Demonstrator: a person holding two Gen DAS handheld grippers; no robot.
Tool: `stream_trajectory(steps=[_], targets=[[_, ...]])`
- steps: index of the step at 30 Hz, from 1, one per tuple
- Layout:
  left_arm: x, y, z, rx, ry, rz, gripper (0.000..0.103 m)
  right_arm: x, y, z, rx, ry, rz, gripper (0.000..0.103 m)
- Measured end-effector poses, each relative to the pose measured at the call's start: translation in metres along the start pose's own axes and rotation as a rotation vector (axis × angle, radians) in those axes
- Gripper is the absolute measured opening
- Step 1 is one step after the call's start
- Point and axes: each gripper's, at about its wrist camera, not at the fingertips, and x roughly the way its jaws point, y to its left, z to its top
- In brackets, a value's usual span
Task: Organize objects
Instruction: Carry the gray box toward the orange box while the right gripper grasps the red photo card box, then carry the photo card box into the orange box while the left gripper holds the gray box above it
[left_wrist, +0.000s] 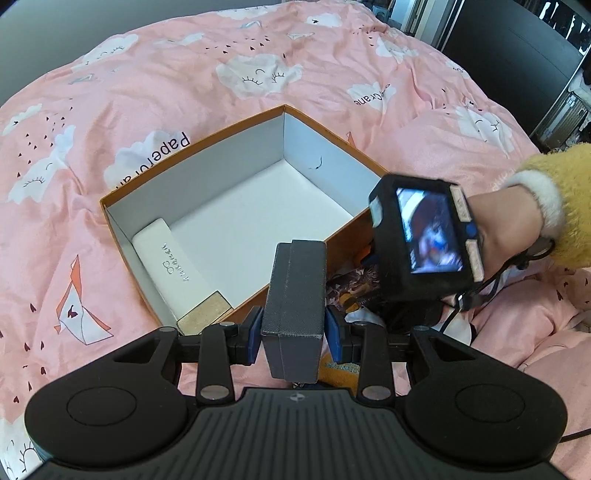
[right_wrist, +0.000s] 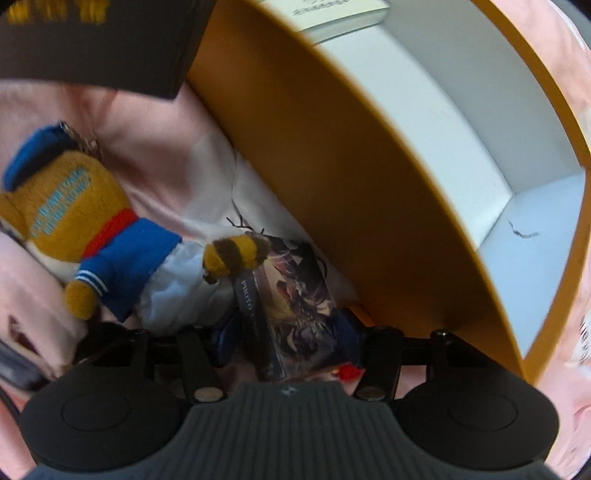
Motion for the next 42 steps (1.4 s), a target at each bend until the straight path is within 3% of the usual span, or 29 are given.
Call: stream_trajectory(steps=[2,7,15,22,28,34,38,42], targets=[[-0.003,0.001,-0.001,0.000,-0.003,0.004,0.040,-0.002,0.004,0.000,-0.027,-0.008,-0.019,0.053],[-0.011,0.004,-0.001,-0.010,-0.022,0.005,0.040,-0.030,-0.005,-0.009,-0.008,-0.069,-0.060,0.029],[-0.024,0.008,0.009,-0.015,-0.071,0.006,0.040,-0.098,-0.024,-0.034,0.051,-0.181,-0.073,0.024],[-0.038,0.013,0.027,-0.005,-0.133,0.023,0.039,-0.174,-0.039,-0.049,0.166,-0.346,-0.010,0.024],[-0.037,0.029,0.049,-0.043,-0.164,0.043,0.038,-0.207,-0.068,-0.035,0.287,-0.498,-0.013,0.024],[-0.002,0.044,0.065,-0.091,-0.137,0.043,0.038,-0.164,-0.100,-0.012,0.466,-0.528,0.046,0.024],[0.045,0.049,0.067,-0.085,-0.026,0.006,0.038,-0.126,-0.119,-0.006,0.598,-0.508,0.133,0.024],[0.084,0.059,0.068,-0.100,0.057,-0.030,0.037,-0.094,-0.128,-0.005,0.680,-0.486,0.156,0.024]])
